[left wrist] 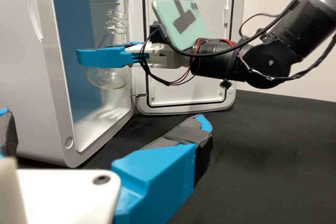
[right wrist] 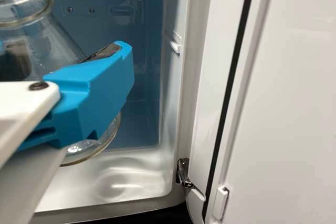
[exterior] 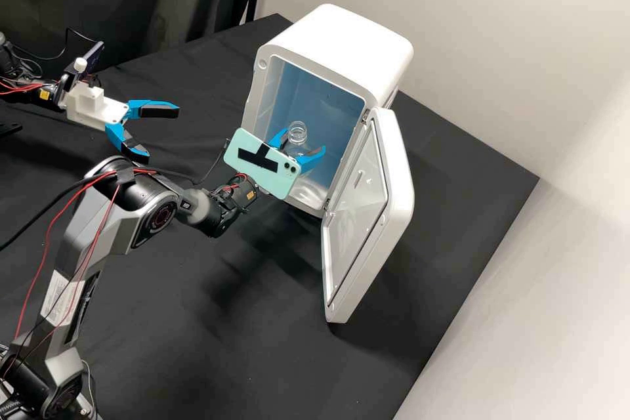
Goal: Place the flask in the incubator
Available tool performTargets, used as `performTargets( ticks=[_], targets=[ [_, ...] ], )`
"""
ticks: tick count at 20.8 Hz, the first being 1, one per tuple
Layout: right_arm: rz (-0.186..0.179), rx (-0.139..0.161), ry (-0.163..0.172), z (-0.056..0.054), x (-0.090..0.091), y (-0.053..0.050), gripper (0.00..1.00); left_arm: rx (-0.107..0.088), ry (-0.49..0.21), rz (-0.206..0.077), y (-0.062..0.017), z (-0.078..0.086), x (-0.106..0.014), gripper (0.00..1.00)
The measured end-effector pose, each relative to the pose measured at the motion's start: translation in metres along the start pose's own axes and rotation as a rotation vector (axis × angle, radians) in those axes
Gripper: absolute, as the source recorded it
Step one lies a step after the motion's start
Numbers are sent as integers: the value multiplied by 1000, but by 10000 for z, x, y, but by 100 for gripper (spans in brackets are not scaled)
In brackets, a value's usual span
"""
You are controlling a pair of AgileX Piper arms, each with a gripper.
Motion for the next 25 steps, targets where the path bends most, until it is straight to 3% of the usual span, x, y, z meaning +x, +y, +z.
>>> performTargets(
  ticks=[6, 10, 14, 17, 25],
  targets=[
    [-45, 2, -35, 14, 179, -32, 0, 0, -9, -2, -6, 21, 3, 100],
    [-56, 4, -26, -74, 276, -28, 0, 1, -11, -3, -7, 27, 3, 100],
    [-52, 7, 8, -205, 354, -38, 0, -1, -7, -8, -19, 17, 6, 100],
    [-51, 8, 15, -228, 447, -55, 0, -1, 0, -7, -17, 0, 5, 100],
    [-120, 11, -41, -173, 734, -160, 0, 1, -2, 2, 2, 0, 25, 100]
  ],
)
